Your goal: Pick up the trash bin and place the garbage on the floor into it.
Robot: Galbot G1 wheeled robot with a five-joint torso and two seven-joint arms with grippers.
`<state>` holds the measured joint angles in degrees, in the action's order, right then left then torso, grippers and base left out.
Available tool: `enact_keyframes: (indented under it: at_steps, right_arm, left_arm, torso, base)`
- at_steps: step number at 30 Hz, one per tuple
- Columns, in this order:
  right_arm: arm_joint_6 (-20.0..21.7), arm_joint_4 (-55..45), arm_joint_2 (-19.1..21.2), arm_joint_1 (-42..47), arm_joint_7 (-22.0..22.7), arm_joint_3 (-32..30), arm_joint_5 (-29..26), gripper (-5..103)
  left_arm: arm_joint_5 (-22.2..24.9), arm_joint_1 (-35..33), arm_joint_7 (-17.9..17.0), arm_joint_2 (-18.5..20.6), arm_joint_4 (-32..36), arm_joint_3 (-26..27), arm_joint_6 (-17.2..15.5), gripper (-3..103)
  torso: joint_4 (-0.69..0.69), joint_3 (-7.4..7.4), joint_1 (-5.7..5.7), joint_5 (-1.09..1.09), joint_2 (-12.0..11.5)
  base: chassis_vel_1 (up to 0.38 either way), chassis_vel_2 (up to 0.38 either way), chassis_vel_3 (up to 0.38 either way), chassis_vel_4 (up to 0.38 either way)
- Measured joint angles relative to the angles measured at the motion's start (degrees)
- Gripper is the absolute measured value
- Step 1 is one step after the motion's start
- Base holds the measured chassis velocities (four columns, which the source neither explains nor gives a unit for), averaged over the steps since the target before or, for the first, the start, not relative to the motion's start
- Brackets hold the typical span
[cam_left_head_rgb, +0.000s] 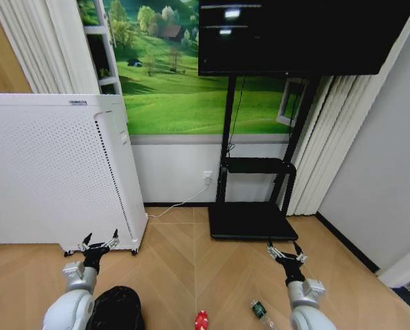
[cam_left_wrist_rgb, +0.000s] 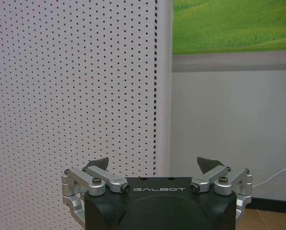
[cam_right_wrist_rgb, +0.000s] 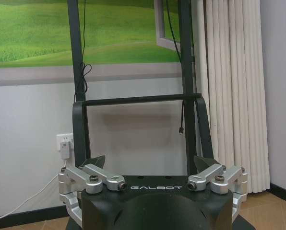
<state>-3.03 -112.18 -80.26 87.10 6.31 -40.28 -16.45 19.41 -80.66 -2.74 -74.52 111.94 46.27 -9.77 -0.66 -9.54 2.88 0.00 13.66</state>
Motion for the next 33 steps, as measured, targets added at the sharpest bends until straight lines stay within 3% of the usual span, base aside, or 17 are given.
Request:
enact_keyframes:
  at_steps: [16,25,33]
  right_arm:
    - [-0.23,0.42,-0.18,-0.19,-0.04,0.08,0.23,100]
    - [-0.58,0.55,-0.14,-0.15,-0.05,0.05,0.23,100]
    - [-1.43,0.63,-0.13,-0.11,-0.09,0.07,-0.09,100]
  left_arm:
    - [-0.17,0.04,0.16,-0.14,-0.23,-0.06,0.09,100]
    - [-0.67,-0.05,0.09,-0.48,-0.53,-0.24,0.34,100]
    - [-3.71,-0.55,-0.37,-0.12,-0.73,-0.12,0.67,100]
  torso:
    - [0.00,1.87,-0.71,0.00,-2.57]
    - [0.00,4.31,-1.43,0.00,-5.75]
    - [0.00,4.74,-1.49,-0.01,-6.21]
  base:
    - [0.000,0.000,0.000,0.000]
    - [0.000,0.000,0.000,0.000]
    - [0.000,0.000,0.000,0.000]
